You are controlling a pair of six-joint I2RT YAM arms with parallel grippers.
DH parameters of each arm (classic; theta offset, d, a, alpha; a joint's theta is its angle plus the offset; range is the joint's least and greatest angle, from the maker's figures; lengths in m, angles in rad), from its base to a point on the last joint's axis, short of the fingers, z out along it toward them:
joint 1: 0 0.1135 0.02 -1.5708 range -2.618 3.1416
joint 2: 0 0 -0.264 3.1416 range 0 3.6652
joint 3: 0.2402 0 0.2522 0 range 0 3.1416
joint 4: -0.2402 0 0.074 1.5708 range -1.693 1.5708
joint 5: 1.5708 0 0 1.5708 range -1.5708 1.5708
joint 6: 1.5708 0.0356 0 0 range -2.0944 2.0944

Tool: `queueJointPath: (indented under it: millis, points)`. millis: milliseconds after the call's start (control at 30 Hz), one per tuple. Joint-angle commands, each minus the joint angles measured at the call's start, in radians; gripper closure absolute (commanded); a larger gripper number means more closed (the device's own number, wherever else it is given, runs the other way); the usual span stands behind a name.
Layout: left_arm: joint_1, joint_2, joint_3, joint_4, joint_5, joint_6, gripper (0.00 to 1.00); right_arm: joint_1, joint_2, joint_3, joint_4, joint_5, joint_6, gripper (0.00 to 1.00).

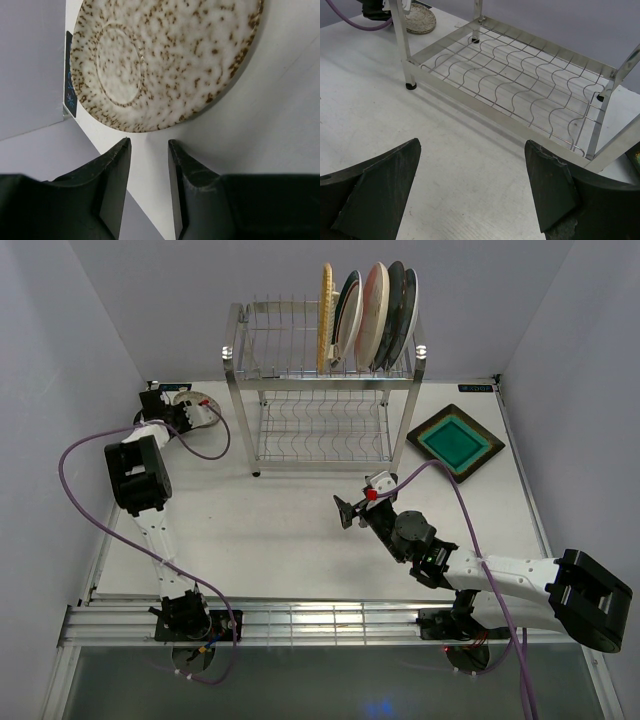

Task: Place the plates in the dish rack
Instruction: Pick up the plate from the corner of the board.

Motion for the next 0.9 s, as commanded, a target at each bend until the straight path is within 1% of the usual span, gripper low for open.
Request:
queueJointPath:
  millis: [0, 133, 300, 400, 433, 467, 567, 700, 867]
  points:
    - [0.007, 0.036, -0.020, -0.226, 0.025, 0.025, 0.52, -0.006, -0.010, 0.024, 0.025, 0.008, 0.002, 0.10]
    - [0.007, 0.044, -0.019, -0.226, 0.017, 0.046, 0.59, -0.008, -0.004, 0.027, 0.025, 0.009, 0.002, 0.10]
    - [0.007, 0.019, -0.034, -0.203, 0.037, 0.054, 0.60, -0.008, -0.002, 0.027, 0.025, 0.006, 0.003, 0.10]
    - [0.007, -0.018, -0.054, -0.198, 0.067, 0.049, 0.56, -0.008, -0.001, 0.027, 0.025, 0.006, 0.003, 0.10]
    - [0.005, -0.027, -0.068, -0.197, 0.077, 0.046, 0.53, -0.010, -0.002, 0.027, 0.025, 0.006, 0.003, 0.10]
    - [0.007, -0.045, -0.071, -0.197, 0.092, 0.042, 0.49, -0.008, -0.002, 0.027, 0.025, 0.005, 0.003, 0.10]
    - [0.010, -0.068, -0.066, -0.198, 0.121, -0.009, 0.43, -0.010, -0.007, 0.026, 0.025, 0.002, 0.005, 0.10]
    - [0.021, -0.087, -0.019, -0.245, 0.205, -0.090, 0.41, -0.008, -0.015, 0.024, 0.025, 0.001, 0.005, 0.10]
    - [0.048, -0.078, 0.050, -0.255, 0.282, -0.219, 0.41, -0.010, -0.018, 0.021, 0.025, -0.003, 0.008, 0.10]
